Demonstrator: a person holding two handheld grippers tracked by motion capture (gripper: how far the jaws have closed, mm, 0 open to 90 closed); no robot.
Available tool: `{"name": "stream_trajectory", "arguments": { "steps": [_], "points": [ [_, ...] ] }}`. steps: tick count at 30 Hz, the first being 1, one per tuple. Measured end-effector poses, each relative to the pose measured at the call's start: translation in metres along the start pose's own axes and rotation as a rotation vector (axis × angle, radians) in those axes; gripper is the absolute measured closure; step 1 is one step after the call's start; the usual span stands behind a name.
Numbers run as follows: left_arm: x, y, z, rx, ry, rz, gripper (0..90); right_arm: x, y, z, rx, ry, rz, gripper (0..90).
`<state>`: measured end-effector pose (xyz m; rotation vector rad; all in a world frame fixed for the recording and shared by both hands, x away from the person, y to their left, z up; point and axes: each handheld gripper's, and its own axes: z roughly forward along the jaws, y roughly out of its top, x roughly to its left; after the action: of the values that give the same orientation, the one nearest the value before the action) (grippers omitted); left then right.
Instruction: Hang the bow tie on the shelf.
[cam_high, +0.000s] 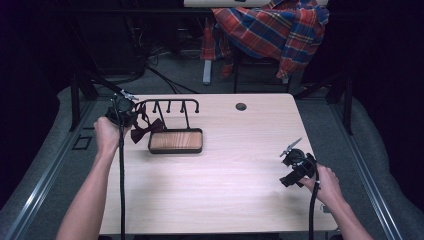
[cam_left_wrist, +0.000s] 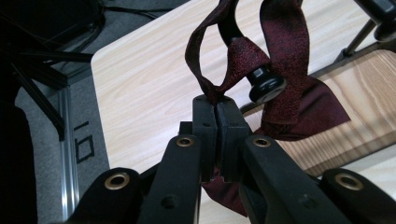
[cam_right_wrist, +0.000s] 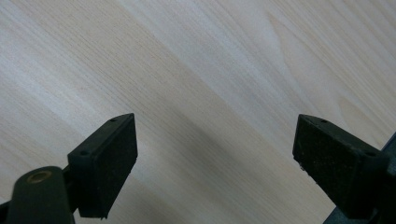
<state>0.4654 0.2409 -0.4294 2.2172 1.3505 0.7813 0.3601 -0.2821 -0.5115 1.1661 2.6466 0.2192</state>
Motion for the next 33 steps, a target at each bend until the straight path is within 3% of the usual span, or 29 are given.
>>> {"name": "stream_trajectory", "arguments": {
  "steps": [7, 9, 13, 14, 18, 20, 21, 22, 24, 29, 33],
  "points": [
    [-0.006, -0.008, 0.007, -0.032, 0.066, -0.001, 85.6, 0.000, 0.000, 0.001, -0.011, -0.001, 0.011, 13.6],
    [-0.006, -0.009, 0.009, -0.041, 0.063, -0.009, 85.2, 0.002, -0.001, 0.002, -0.034, -0.007, 0.033, 13.6],
    [-0.005, -0.009, 0.010, -0.054, 0.055, -0.024, 85.0, 0.000, 0.000, 0.000, -0.005, -0.003, 0.007, 13.6],
    [-0.005, -0.009, 0.011, -0.059, 0.057, -0.022, 85.2, 0.002, -0.001, 0.002, -0.029, -0.011, 0.032, 13.6],
    [-0.002, -0.004, 0.012, -0.062, 0.047, -0.046, 87.6, 0.002, -0.002, 0.004, -0.042, 0.002, 0.040, 13.6],
    [-0.003, -0.003, 0.014, -0.061, 0.048, -0.041, 87.6, 0.002, -0.001, 0.003, -0.034, 0.004, 0.032, 13.6],
    [-0.004, -0.003, 0.015, -0.052, 0.041, -0.038, 87.5, 0.000, 0.000, 0.000, -0.006, -0.003, 0.008, 13.6],
    [-0.004, -0.003, 0.015, -0.048, 0.036, -0.037, 87.0, 0.002, -0.002, 0.003, -0.041, 0.007, 0.038, 13.6],
    [-0.004, -0.004, 0.016, -0.043, 0.015, -0.039, 85.4, 0.000, -0.001, 0.002, -0.020, 0.012, 0.020, 13.6],
    [-0.005, -0.007, 0.016, -0.041, -0.008, -0.052, 74.9, 0.001, -0.002, 0.003, -0.037, 0.007, 0.033, 13.6],
    [-0.002, -0.009, 0.014, -0.039, 0.000, -0.062, 64.3, 0.000, -0.001, 0.002, -0.017, 0.006, 0.017, 13.6]
  ]
}}
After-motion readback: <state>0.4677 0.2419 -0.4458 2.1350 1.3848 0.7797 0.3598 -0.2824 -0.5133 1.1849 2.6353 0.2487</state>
